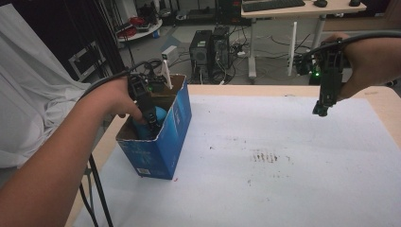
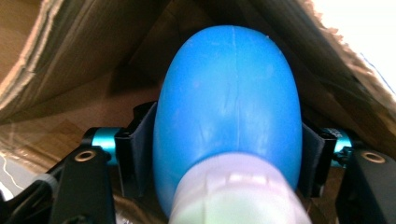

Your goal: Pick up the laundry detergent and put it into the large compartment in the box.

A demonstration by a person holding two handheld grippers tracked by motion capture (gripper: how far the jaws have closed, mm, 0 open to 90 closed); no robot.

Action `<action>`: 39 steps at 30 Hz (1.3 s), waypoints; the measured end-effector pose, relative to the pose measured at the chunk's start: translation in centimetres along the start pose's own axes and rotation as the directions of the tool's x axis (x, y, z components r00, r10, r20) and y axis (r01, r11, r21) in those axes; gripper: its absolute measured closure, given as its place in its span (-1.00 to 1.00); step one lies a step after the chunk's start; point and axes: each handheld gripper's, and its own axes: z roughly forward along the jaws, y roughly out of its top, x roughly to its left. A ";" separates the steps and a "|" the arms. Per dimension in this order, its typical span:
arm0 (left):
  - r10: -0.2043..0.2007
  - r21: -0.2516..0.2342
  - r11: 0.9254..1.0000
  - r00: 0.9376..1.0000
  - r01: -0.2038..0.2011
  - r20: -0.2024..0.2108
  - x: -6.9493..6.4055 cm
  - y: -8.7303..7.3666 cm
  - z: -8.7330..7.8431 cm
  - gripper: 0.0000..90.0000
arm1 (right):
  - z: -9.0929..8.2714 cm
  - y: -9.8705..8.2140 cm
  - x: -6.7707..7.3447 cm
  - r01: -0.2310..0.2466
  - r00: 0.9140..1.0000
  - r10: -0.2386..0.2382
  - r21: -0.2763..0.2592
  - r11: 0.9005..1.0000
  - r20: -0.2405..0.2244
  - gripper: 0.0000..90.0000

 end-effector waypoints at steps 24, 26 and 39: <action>-0.020 0.003 1.000 1.000 0.020 -0.009 -0.1 -0.3 -2.3 -0.41 | 0.0 0.0 0.1 -0.006 1.000 0.006 0.005 1.000 0.001 -0.93; -0.023 -0.005 1.000 1.000 0.023 -0.019 -0.2 -0.3 -2.7 -0.45 | 0.0 0.0 0.1 -0.005 1.000 0.005 0.008 1.000 -0.001 -0.93; 0.007 -0.009 1.000 0.999 -0.008 -0.039 -1.4 0.0 -5.6 -0.55 | 0.0 0.0 0.2 -0.005 1.000 0.005 0.008 1.000 0.000 -0.93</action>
